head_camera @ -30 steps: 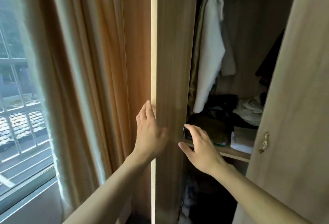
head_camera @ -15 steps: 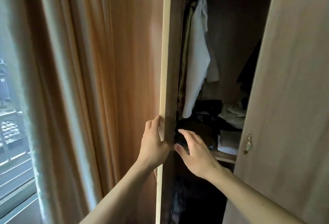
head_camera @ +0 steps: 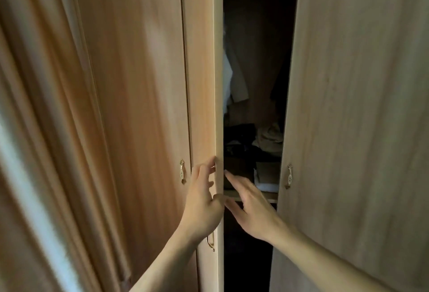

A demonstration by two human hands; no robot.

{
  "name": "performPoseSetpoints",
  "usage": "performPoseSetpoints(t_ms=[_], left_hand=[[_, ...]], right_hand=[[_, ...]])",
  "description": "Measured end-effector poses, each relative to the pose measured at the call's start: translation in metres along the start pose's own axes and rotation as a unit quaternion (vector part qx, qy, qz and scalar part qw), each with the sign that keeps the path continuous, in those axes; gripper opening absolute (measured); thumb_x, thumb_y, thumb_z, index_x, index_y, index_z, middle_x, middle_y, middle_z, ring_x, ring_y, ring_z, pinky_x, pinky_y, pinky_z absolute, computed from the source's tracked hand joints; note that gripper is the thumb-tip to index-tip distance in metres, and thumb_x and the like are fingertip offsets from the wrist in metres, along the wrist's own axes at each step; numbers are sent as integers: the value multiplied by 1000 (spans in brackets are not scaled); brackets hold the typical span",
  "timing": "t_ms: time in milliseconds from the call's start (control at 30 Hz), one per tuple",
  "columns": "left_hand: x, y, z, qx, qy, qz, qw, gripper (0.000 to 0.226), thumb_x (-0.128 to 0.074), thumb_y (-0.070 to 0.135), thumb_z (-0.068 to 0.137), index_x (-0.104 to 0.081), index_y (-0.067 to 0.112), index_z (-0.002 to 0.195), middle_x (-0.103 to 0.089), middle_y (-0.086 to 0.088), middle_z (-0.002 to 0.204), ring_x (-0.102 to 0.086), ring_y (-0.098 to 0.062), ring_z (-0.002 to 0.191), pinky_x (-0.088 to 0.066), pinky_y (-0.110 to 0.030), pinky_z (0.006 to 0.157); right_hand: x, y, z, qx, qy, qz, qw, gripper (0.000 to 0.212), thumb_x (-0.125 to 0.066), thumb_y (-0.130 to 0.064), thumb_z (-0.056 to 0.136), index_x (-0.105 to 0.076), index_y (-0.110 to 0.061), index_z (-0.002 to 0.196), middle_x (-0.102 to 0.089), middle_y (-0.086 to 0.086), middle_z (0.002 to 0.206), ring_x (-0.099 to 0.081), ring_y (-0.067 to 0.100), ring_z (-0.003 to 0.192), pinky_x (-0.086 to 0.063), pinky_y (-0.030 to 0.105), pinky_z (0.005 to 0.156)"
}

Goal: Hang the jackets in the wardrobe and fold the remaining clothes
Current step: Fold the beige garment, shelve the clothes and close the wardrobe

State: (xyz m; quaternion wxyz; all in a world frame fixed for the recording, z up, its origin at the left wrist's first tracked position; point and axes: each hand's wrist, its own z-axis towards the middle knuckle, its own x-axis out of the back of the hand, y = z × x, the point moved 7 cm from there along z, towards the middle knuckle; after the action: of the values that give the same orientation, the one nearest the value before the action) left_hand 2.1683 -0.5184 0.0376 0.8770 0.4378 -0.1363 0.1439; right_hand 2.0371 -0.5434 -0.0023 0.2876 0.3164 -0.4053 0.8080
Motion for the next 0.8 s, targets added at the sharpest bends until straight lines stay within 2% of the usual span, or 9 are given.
performPoseSetpoints(t_ms=[133,200,333,433,567,667,800], left_hand=[[-32,5,14,-8,-23,12,1000,78,-56,-6,82,-36,31,147,-41,12,138,-42,4,129,-42,-18,105],[-49,8,23,-10,-28,27,999,76,-56,0,82,-35,32,148,-40,12,138,-41,4,129,-42,-11,100],[-88,15,44,-21,-32,91,995,74,-61,2,87,-34,39,146,-34,19,141,-40,8,125,-37,3,90],[-115,18,59,-32,-29,145,989,73,-61,2,88,-35,37,148,-30,22,146,-40,2,128,-41,-6,99],[-140,23,86,-62,-30,210,975,72,-55,0,89,-36,34,150,-24,18,155,-35,-9,140,-44,-23,108],[-159,28,105,-88,-25,276,957,71,-54,-4,87,-39,29,149,-22,10,160,-30,-15,145,-41,-32,112],[-184,37,129,-128,6,359,925,75,-56,-13,81,-46,22,146,-28,4,161,-31,-23,143,-43,-33,103]], right_hand=[[16,29,2,13,27,28,999,61,-39,-65,96,-10,-57,148,-37,-17,149,-37,3,136,-37,25,102],[27,47,3,12,31,41,999,58,-38,-64,97,-11,-58,148,-37,-17,149,-38,2,136,-35,23,101],[49,83,7,12,25,63,998,62,-43,-59,98,-16,-48,152,-36,-15,150,-42,6,135,-45,28,104],[64,111,11,8,18,78,997,63,-42,-62,97,-19,-44,153,-37,-14,149,-51,7,124,-51,36,101],[80,147,16,-6,8,89,996,75,-31,-75,89,-15,-43,154,-33,-11,153,-46,13,132,-46,38,106],[89,170,22,-30,4,75,997,72,-36,-67,91,-12,-42,154,-32,-9,154,-48,12,130,-46,32,102],[99,195,34,-48,4,75,996,69,-44,-56,97,-14,-38,156,-34,-9,153,-43,11,133,-42,25,101]])
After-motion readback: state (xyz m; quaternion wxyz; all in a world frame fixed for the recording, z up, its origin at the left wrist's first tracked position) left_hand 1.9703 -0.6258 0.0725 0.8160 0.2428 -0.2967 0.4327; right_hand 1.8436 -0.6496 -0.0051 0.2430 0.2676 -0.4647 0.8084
